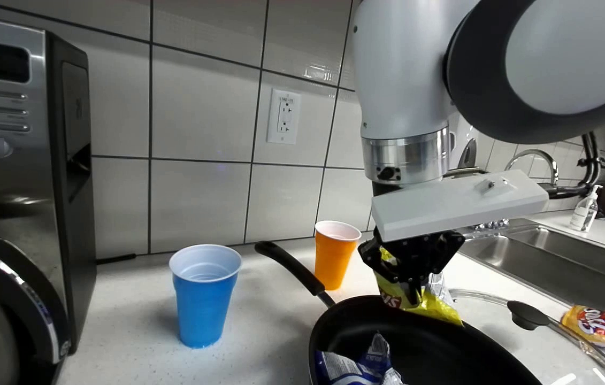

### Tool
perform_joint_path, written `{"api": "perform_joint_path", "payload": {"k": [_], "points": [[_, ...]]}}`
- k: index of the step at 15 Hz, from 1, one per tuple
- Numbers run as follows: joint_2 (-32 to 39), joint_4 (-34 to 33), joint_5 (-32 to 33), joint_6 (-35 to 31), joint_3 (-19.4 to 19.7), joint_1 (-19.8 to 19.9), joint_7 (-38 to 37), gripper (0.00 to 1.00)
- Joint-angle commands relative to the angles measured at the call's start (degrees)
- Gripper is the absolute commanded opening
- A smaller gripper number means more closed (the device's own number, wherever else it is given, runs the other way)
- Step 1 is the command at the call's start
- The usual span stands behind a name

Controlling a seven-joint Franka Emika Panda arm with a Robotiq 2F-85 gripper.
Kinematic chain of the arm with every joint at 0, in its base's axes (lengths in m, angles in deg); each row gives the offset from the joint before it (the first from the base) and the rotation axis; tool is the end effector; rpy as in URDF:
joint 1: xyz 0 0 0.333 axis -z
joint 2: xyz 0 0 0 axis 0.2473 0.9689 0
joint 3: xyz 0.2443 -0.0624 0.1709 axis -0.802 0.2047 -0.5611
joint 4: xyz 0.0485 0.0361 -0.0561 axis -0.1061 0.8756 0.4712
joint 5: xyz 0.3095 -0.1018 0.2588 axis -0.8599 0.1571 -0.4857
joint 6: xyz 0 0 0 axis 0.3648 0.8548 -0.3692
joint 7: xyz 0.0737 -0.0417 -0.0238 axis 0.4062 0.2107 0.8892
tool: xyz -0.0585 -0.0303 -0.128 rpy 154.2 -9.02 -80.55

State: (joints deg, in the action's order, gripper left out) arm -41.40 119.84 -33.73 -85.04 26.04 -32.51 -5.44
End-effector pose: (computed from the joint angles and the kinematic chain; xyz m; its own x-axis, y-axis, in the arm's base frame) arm 0.4876 0.2214 0.1890 0.9510 -0.3001 0.0746 -0.3074 -0.8909 0.3342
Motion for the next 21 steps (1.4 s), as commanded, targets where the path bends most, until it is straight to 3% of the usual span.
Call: {"api": "perform_joint_path", "payload": {"k": [1,21], "points": [[2.39,-3.24,-2.39,1.93,-0.83,-0.70,2.74,0.00],[12.59,-12.60,-14.16,7.54,-0.63,-3.67,14.58,0.00]]}}
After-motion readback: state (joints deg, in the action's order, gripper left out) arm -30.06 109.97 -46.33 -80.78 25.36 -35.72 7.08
